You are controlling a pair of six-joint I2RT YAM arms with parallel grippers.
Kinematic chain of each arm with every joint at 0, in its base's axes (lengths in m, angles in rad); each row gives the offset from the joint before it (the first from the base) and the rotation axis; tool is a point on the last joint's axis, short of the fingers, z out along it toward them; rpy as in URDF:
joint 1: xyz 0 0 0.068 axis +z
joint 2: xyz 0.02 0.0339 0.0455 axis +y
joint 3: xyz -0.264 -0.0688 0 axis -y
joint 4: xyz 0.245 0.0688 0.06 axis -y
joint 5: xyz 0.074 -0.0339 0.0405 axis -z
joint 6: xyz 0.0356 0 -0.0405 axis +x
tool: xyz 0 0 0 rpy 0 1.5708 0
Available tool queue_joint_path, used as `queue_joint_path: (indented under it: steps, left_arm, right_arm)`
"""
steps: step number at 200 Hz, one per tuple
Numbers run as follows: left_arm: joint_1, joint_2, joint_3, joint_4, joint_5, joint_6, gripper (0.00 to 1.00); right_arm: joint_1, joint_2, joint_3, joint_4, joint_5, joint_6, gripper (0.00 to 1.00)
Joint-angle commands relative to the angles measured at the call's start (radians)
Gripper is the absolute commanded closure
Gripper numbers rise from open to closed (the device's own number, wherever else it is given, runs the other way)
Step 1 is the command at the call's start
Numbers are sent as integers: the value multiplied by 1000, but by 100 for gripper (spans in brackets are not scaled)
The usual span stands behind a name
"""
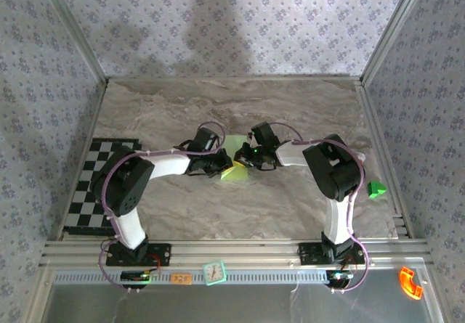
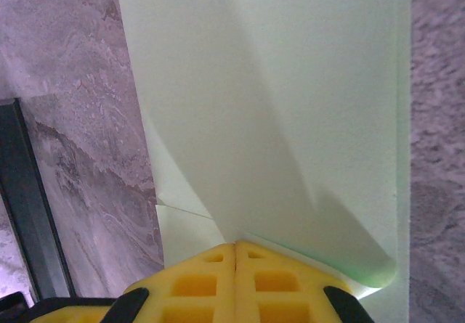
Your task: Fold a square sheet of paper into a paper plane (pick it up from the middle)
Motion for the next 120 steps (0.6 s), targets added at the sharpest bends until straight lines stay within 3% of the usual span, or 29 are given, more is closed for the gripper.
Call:
queue_joint_path:
  steps: [1,69,120]
  left_arm:
    - [-11,19,8,17,11,-10,90]
    - [-8,19,15,-38,-30,31,89]
    - [-11,-100,17,-186,-127,150,84]
  right_arm:
    - [-2,74,-48,-171,166,9,96]
    - [-1,79,-45,-174,162,13,96]
    - [-2,76,-45,-174,160,10,96]
